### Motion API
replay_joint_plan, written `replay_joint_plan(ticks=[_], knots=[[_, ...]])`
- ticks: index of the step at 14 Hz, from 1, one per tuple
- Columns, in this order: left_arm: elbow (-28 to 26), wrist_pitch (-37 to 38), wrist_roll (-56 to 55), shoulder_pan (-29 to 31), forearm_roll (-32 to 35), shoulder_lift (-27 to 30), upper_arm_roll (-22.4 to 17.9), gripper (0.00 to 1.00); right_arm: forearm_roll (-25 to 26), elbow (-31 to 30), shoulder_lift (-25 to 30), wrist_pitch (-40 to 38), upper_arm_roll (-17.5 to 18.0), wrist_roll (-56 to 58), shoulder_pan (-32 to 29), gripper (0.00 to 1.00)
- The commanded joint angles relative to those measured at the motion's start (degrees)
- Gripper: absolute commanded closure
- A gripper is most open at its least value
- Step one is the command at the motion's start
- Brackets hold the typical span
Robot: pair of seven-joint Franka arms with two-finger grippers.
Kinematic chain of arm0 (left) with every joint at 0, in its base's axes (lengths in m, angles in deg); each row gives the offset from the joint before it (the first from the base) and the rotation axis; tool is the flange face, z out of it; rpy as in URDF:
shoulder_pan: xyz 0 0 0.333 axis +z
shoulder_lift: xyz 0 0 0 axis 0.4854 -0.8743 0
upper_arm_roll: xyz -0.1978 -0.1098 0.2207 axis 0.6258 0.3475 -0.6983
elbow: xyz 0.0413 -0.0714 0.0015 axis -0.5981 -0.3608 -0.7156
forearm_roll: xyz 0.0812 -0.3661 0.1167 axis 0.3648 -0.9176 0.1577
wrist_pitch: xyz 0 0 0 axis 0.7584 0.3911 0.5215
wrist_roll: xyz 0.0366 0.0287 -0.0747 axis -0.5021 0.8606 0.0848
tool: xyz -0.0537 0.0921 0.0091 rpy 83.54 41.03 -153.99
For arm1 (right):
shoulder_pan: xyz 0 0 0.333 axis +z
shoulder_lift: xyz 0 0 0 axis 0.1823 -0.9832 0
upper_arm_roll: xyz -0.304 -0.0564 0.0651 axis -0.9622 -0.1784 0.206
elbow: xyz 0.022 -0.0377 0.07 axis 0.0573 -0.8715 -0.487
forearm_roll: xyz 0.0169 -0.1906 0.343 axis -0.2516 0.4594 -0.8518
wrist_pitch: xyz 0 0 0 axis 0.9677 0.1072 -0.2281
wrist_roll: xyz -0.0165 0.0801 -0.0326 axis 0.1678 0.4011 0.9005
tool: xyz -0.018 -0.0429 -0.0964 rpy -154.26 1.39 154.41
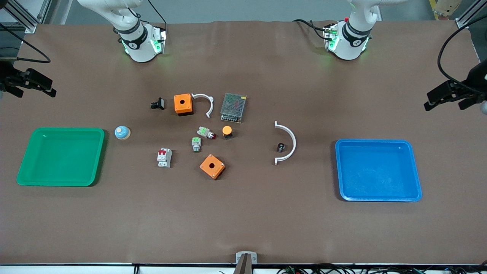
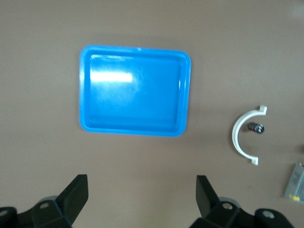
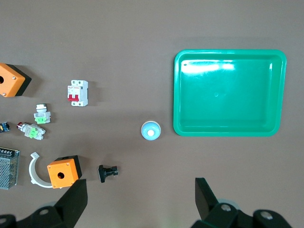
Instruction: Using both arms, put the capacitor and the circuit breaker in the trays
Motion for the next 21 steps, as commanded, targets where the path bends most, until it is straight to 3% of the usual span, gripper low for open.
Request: replay_joint_plan(ticks=[1, 5, 11, 13, 15, 21], knots=[[0.51, 1.22, -1.83, -2.12, -3.18, -3.69, 1.12, 0.00, 0.22, 0.50, 0.94, -0.44, 0.41, 0.01, -0.44, 0.00], [0.69, -3.68, -14.55, -9.75, -3.63, -11.42, 2.18, 0.00, 0.13, 1.47, -0.80, 0.26, 0.41, -0.52, -0.27, 0.00], [0.52, -17.83, -30.74, -19.08, -3.02, -22.94, 2.18, 0.00, 0.39, 4.98, -15.12, 4.55, 0.23, 0.36, -0.97, 0.00], [0.52, -21.43, -33.99, -21.19, -3.02, -26.37, 2.18, 0.00, 0.40, 4.46, -15.75, 5.62, 0.32, -0.42, 0.25, 0.00], [-0.27, -25.13, -37.77, -23.21, -1.97, -28.57, 2.18, 0.00, -0.04, 2.28, -16.72, 9.72, 0.41, -5.93, 3.41, 0.00], [-0.89, -33.49, -48.33, -29.02, 3.93, -35.34, 2.18, 0.00, -5.14, -12.48, -18.04, 31.33, 0.41, -18.18, 11.94, 0.00]])
